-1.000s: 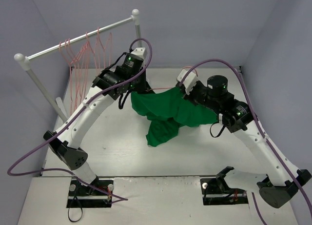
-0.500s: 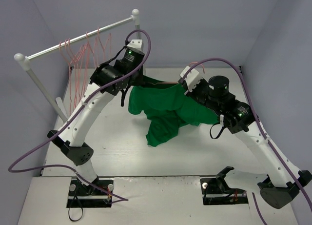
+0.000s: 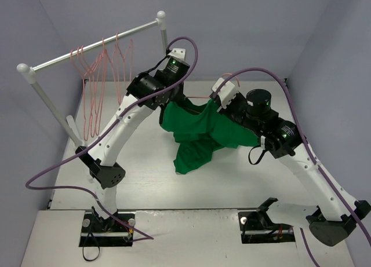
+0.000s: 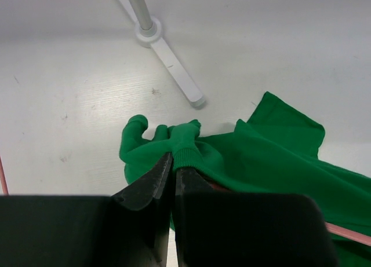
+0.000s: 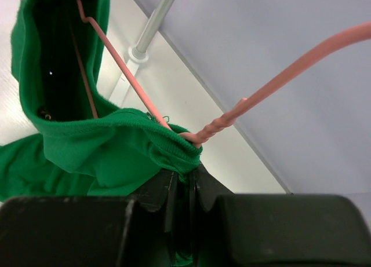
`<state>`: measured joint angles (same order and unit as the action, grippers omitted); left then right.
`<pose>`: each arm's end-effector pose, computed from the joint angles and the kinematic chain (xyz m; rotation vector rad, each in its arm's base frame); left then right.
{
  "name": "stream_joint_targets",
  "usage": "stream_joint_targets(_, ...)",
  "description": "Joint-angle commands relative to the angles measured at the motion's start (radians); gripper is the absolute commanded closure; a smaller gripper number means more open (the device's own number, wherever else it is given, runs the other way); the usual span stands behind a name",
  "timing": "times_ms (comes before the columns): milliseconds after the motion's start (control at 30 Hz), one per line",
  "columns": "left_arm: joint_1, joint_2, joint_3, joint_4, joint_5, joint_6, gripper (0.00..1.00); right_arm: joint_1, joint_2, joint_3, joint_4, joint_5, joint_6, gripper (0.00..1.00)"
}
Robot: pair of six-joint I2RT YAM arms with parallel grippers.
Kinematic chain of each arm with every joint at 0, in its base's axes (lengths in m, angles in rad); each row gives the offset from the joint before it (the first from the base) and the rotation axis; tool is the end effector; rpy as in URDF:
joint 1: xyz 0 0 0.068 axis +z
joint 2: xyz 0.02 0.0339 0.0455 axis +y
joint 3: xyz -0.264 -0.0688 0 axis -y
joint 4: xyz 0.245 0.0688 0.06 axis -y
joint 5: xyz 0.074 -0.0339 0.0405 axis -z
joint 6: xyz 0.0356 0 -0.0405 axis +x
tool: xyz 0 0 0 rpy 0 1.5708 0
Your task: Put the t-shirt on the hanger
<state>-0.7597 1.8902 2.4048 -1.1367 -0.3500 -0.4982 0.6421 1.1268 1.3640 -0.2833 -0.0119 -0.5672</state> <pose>0.2795 -0.2487 0.4744 0.0873 2.1684 -0.3438 0.1920 0.1441 0.4627 -0.9269 1.3253 0.0674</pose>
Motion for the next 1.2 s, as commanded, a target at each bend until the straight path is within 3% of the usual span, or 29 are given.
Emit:
stream_joint_targets(0, -0.018, 0.001, 0.107, 0.012, -0.014, -0.01, 1.0, 0.019, 0.007, 0.058, 0.151, -0.023, 0.029, 1.0)
stream_joint_targets(167, -0.018, 0.016, 0.184, 0.014, -0.048, 0.04, 1.0, 0.027, 0.0, 0.048, 0.153, -0.055, 0.041, 1.0)
stream_joint_targets(400, -0.039, 0.03, 0.183, 0.022, -0.045, 0.044, 1.0, 0.041, 0.011, 0.058, 0.161, -0.082, 0.059, 1.0)
stream_joint_targets(567, -0.038, 0.059, 0.254, 0.024, -0.035, 0.149, 1.0, 0.042, 0.006, 0.049, 0.157, -0.16, 0.062, 1.0)
stream_joint_targets(1167, -0.066, 0.017, 0.217, 0.081, 0.008, 0.262, 1.0, 0.034, -0.015, 0.004, 0.164, -0.257, 0.125, 1.0)
